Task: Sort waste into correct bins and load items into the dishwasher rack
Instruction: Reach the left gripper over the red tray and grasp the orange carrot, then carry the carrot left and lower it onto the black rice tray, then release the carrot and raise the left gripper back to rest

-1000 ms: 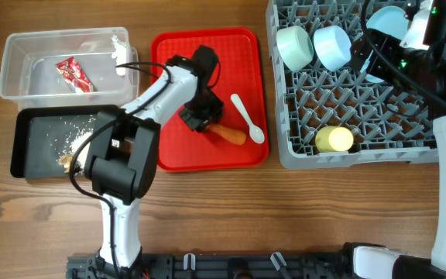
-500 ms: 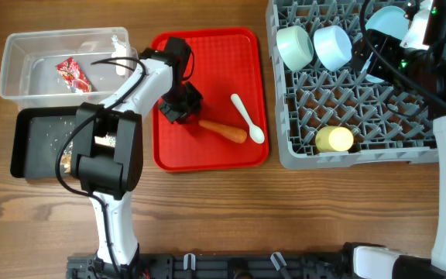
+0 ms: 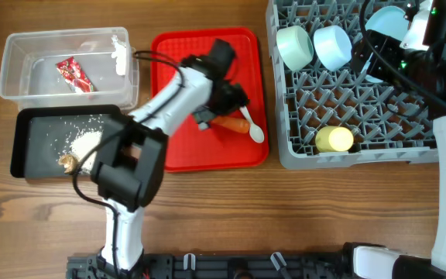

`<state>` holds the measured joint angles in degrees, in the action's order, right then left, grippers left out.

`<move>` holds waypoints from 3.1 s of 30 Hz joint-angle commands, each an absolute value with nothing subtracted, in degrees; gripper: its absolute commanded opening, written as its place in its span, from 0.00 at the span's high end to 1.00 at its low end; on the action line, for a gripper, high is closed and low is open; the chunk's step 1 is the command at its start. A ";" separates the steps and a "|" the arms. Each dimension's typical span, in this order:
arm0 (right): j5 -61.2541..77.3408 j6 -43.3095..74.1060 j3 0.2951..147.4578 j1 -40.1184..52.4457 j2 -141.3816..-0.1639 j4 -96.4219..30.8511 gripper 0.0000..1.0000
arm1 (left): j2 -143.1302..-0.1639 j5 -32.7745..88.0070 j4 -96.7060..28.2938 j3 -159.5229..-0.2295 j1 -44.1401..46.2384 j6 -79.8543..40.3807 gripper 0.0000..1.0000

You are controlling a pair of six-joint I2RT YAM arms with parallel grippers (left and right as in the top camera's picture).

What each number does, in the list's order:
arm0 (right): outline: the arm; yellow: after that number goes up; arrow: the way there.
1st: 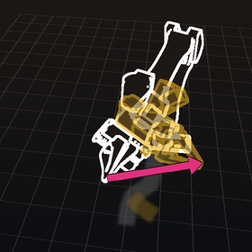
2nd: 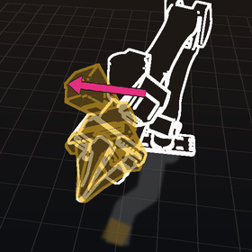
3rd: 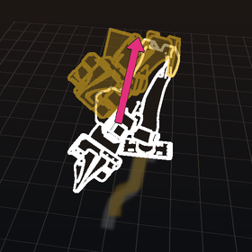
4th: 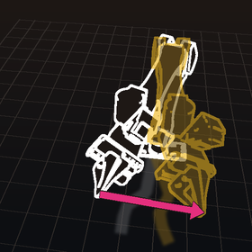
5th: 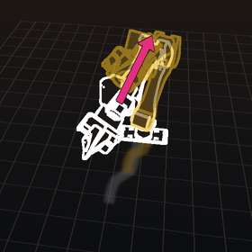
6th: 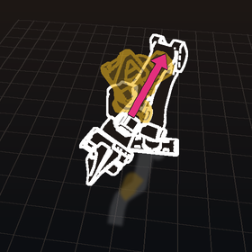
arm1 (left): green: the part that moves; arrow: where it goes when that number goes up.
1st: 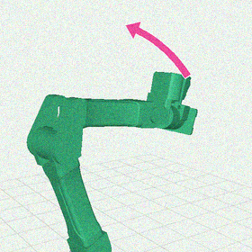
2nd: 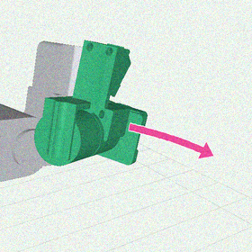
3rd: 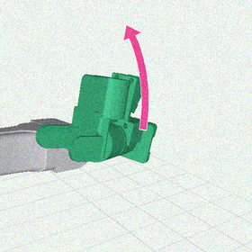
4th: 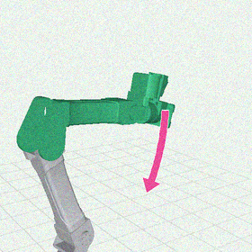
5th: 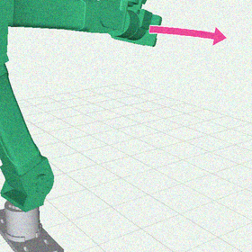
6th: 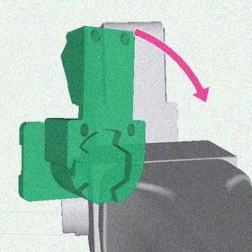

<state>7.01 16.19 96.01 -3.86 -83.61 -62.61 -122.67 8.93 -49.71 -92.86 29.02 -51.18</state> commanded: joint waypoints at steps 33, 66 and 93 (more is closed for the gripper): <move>5.80 13.52 95.98 -3.88 -82.28 -63.61 0.00 | -129.54 4.43 -54.28 -93.78 28.71 -52.34 0.82; 5.98 13.54 95.98 -3.88 -82.28 -61.23 0.00 | -92.77 -1.26 -74.48 -93.76 -11.97 -42.59 0.84; 5.72 11.94 95.98 -3.88 -82.28 -63.35 0.00 | -102.89 -4.38 -51.55 -71.20 -30.98 -45.56 0.76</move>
<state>6.98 13.74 96.01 -3.86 -83.61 -62.94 -101.34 -3.62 -52.82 -71.59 -30.52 -43.99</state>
